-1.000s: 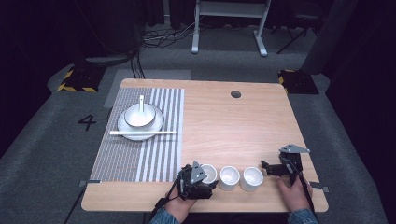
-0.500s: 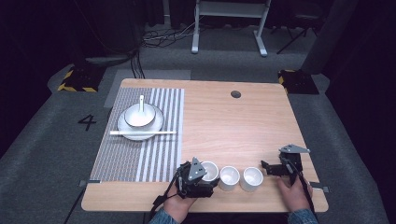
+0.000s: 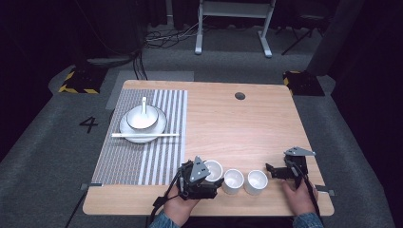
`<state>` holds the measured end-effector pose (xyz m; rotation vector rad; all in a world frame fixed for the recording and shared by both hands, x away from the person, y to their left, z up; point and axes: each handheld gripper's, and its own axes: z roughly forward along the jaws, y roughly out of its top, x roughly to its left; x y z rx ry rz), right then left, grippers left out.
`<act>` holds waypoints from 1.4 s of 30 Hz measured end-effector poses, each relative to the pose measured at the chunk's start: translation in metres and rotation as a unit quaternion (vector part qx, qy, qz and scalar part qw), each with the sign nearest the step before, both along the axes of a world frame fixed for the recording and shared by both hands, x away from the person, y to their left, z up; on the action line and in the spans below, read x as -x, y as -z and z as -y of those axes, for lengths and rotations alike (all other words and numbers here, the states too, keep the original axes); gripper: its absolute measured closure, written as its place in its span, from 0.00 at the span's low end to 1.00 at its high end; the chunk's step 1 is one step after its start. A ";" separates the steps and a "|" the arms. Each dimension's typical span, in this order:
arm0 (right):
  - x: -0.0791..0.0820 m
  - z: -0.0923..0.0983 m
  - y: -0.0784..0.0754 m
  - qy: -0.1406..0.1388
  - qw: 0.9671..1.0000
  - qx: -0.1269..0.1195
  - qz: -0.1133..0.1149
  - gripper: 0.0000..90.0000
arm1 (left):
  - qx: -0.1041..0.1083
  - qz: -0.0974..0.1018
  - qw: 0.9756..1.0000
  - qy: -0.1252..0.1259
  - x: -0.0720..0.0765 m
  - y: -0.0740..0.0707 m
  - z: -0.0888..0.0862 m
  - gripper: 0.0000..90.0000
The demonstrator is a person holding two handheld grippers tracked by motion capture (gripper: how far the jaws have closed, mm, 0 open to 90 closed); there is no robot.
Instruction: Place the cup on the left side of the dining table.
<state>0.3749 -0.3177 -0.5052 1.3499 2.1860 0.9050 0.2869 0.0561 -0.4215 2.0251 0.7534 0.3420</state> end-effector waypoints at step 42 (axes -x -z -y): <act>0.000 0.000 0.000 0.000 1.000 0.000 0.000 0.01 | 0.000 0.020 0.990 -0.143 -0.047 -0.027 -0.067 0.30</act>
